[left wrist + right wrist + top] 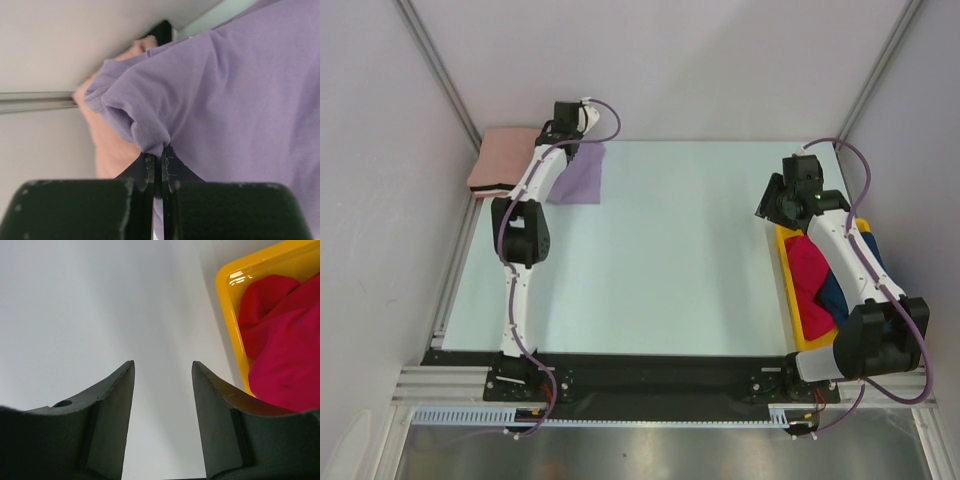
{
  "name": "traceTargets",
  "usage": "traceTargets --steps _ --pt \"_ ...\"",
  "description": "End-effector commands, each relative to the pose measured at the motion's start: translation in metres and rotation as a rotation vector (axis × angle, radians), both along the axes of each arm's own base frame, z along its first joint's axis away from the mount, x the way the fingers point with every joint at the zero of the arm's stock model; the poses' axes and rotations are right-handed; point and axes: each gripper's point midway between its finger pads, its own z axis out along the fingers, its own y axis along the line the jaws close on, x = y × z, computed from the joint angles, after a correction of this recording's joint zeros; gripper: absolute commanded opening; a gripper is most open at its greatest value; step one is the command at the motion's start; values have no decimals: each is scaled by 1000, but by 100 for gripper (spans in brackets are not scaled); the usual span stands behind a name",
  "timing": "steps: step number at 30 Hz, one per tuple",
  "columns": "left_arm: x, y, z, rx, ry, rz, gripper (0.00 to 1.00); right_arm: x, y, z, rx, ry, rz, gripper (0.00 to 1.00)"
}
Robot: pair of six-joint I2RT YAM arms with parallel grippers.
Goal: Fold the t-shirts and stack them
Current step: Neatly place the folded tshirt to the corner
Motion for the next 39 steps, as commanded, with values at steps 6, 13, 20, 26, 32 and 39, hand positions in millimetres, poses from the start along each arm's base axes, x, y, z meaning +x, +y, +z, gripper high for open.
traceTargets --steps 6,13,20,26,32,39 --pt "12 28 123 210 -298 70 0 2 -8 14 -37 -17 -13 54" --pt "2 32 160 243 -353 63 0 -3 -11 13 -53 -10 -17 54" --pt "-7 49 183 296 -378 72 0 -4 -12 15 -55 -15 -18 54" --pt "-11 71 205 316 -413 100 0 -7 -13 11 -61 -5 -15 54" --pt "-8 93 203 346 -408 121 0 -6 -13 13 -62 -7 -16 54" --pt "-6 111 201 359 -409 133 0 -5 -13 16 -64 -7 -19 54"
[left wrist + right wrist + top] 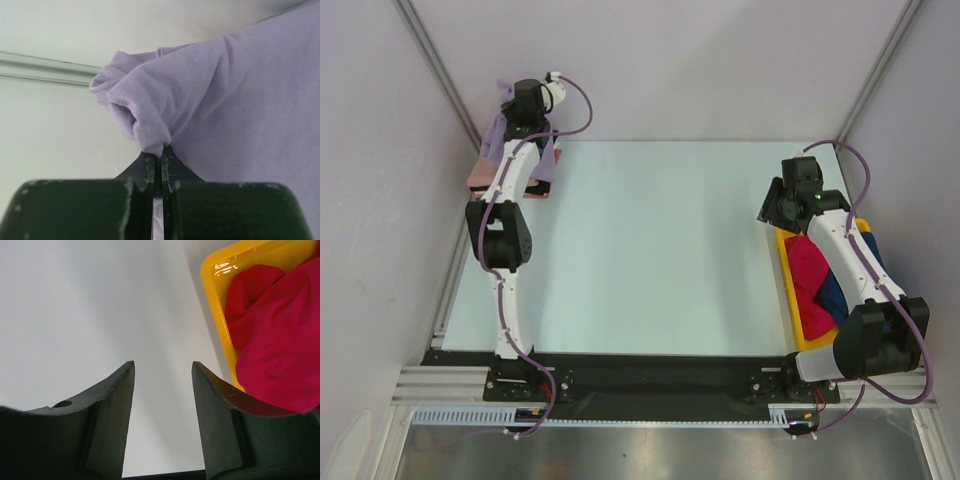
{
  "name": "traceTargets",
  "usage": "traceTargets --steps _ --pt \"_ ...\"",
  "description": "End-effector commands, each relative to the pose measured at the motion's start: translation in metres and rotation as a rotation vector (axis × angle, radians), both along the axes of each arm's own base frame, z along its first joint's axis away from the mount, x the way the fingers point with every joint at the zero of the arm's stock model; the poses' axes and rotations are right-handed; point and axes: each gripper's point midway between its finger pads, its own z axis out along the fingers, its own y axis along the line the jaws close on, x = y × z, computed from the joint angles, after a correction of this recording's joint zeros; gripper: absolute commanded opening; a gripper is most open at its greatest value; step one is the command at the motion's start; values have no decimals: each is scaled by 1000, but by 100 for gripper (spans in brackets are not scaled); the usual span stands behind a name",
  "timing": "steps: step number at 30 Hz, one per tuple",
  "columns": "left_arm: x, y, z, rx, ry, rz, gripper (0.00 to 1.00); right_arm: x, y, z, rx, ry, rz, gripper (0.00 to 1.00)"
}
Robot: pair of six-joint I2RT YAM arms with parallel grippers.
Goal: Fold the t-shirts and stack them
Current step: Neatly place the folded tshirt to the corner
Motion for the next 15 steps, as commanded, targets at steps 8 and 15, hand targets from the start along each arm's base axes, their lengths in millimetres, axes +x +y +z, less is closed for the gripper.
traceTargets --steps 8,15 --pt "4 54 43 84 -144 73 0 7 -5 24 -22 -51 -14 54" --pt "19 71 33 170 -182 63 0 9 -7 26 -34 -30 -20 54"
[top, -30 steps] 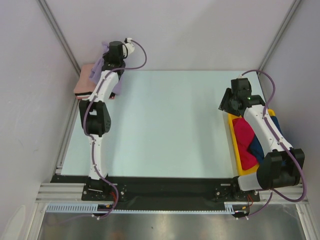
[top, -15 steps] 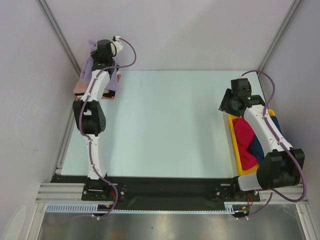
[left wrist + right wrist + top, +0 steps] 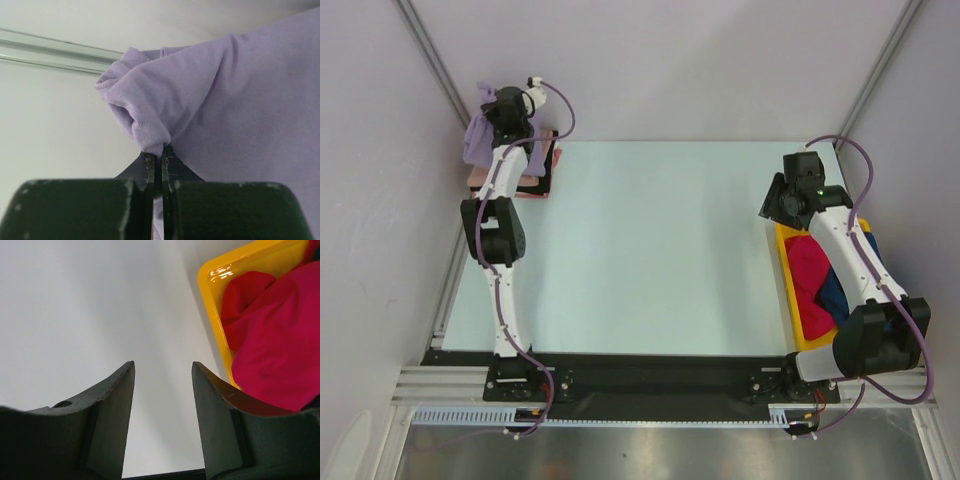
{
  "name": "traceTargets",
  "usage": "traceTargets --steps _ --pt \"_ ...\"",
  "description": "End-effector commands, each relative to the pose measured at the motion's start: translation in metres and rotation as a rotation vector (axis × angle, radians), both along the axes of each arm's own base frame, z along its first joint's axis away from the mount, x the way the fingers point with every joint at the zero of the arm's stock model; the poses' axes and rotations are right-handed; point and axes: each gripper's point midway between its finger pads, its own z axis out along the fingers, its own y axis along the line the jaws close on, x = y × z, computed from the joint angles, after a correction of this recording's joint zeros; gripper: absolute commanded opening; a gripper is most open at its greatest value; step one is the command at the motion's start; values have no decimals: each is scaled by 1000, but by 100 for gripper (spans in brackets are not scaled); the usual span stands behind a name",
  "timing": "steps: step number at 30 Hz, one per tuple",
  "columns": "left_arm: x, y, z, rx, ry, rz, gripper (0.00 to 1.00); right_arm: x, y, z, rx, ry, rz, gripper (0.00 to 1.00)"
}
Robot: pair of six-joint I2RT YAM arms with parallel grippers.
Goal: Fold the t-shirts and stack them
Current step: Neatly place the folded tshirt to the corner
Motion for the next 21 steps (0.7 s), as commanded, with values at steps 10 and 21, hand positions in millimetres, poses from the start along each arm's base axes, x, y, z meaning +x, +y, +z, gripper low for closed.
traceTargets --steps 10,21 --pt "16 28 21 203 -88 31 82 19 7 21 -19 -13 9 54" --pt "10 21 29 97 -107 51 87 19 21 15 -20 2 50 54"
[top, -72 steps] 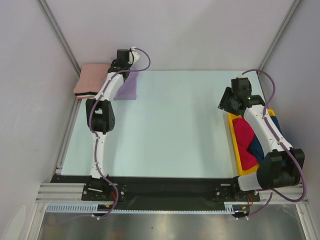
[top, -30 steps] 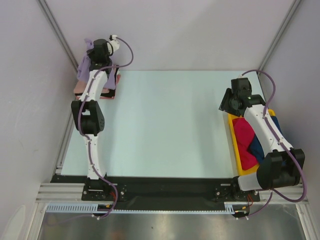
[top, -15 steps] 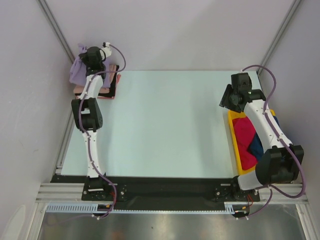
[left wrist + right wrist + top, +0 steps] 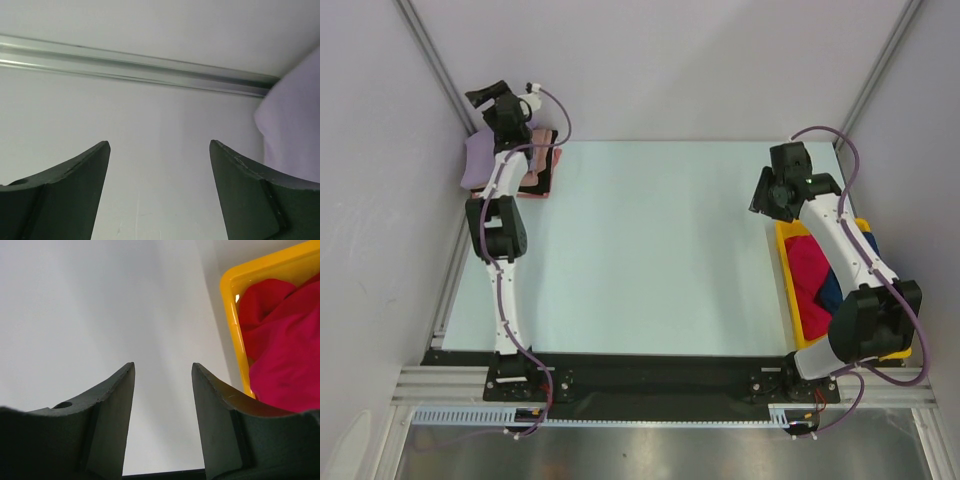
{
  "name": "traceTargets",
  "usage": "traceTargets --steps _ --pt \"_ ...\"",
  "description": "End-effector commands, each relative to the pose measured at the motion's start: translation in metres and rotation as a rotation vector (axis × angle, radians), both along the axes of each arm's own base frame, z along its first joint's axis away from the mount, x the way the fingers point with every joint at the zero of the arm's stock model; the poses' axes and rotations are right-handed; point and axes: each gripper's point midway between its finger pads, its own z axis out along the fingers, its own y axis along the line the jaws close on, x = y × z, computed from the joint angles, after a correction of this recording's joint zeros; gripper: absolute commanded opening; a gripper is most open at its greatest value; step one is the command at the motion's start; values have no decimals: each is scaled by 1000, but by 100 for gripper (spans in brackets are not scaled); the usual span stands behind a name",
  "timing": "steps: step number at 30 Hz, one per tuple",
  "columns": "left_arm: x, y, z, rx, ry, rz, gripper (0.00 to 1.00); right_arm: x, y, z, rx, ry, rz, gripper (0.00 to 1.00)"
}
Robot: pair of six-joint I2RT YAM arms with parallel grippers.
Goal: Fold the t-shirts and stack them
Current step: Neatly place the folded tshirt to the corner
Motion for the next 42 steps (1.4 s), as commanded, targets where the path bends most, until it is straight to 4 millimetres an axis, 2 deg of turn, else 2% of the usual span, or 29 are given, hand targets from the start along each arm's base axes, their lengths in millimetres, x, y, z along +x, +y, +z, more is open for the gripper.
traceTargets --steps 1,2,3,4,5,6,8,9,11,12,13,15,19,20,21,26,29,30,33,40,42 --pt "-13 -19 49 -174 -92 -51 85 6 0 12 -9 -32 2 54" --pt "-15 -28 44 -253 -67 -90 82 5 2 13 -8 -33 6 54" --pt "-16 -49 16 -404 5 -165 77 5 2 13 -5 -35 4 54" --pt "-26 -64 32 -467 2 -217 75 6 3 13 1 -39 2 54" --pt "-33 -77 26 -526 39 -252 74 5 5 15 4 -47 6 54" --pt "-46 -102 12 -627 108 -310 72 3 7 12 9 -42 9 54" --pt "-59 -122 -4 -704 181 -345 73 2 11 13 19 -65 15 54" --pt "-69 -131 -20 -772 239 -337 73 0 13 12 23 -68 20 54" --pt "-76 -132 -35 -820 276 -305 73 -5 15 6 34 -67 22 54" --pt "-78 -130 -51 -834 301 -267 72 -7 14 6 37 -69 21 54" --pt "-80 -124 -57 -827 307 -226 72 -10 14 0 36 -62 23 54" --pt "-84 -121 -73 -862 340 -191 72 -14 12 1 32 -71 25 55" --pt "-90 -141 -99 -907 441 -247 79 -22 5 -8 3 -58 15 55" --pt "-87 -137 -101 -878 430 -245 79 -24 4 -13 -1 -48 12 55" --pt "-86 -155 -113 -856 462 -260 79 -25 4 -13 -1 -47 14 55" --pt "-72 -136 -117 -777 410 -176 67 -22 3 -15 1 -46 16 55" --pt "-68 -131 -122 -738 401 -162 65 -19 2 -14 -1 -45 16 55" --pt "-69 -126 -130 -719 410 -137 64 -17 3 -13 0 -48 17 55" --pt "-69 -116 -138 -683 417 -101 61 -15 4 -14 8 -49 19 55" --pt "-69 -123 -115 -708 364 -144 54 -8 8 -15 20 -42 27 55" --pt "-71 -123 -109 -709 353 -151 49 -7 10 -15 23 -40 31 55"
